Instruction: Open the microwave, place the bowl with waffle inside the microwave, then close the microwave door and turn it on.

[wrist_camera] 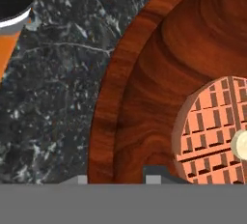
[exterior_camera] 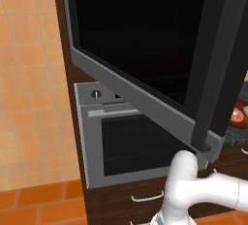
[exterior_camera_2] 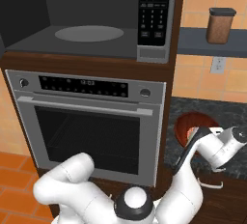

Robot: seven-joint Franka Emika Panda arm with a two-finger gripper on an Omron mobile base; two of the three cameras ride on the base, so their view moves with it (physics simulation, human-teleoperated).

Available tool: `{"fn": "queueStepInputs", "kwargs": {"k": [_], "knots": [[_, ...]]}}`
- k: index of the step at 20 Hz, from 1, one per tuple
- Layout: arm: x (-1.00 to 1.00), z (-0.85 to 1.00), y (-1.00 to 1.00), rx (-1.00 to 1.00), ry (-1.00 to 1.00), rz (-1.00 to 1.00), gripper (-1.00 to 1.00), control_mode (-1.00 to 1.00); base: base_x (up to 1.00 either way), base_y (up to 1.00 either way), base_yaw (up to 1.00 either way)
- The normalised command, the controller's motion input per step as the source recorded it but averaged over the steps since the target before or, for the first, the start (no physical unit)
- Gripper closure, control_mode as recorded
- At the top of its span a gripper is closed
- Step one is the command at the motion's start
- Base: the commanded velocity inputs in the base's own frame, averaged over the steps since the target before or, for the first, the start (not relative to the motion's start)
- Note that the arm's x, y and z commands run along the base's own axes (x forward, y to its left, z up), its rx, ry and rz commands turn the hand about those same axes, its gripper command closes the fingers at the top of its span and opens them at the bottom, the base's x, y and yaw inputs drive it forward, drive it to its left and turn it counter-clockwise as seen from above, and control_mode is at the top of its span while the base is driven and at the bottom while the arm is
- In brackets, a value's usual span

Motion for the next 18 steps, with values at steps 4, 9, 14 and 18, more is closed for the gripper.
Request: {"fn": "queueStepInputs", "kwargs": {"k": [4,9,14,18], "knots": [[0.12,0.07,0.31,-0.19,-0.23,-0.11,1.0,-1.0,0.0,0.0,0.0],[-0.5,0.55,-0.38,0.0,-0.13,-0.01,1.0,-1.0,0.0,0.0,0.0],[0.0,0.89,-0.57,-0.13,0.0,-0.04,1.0,-1.0,0.0,0.0,0.0],[-0.1,0.97,-0.74,-0.23,0.0,-0.05,1.0,-1.0,0.0,0.0,0.0]]}}
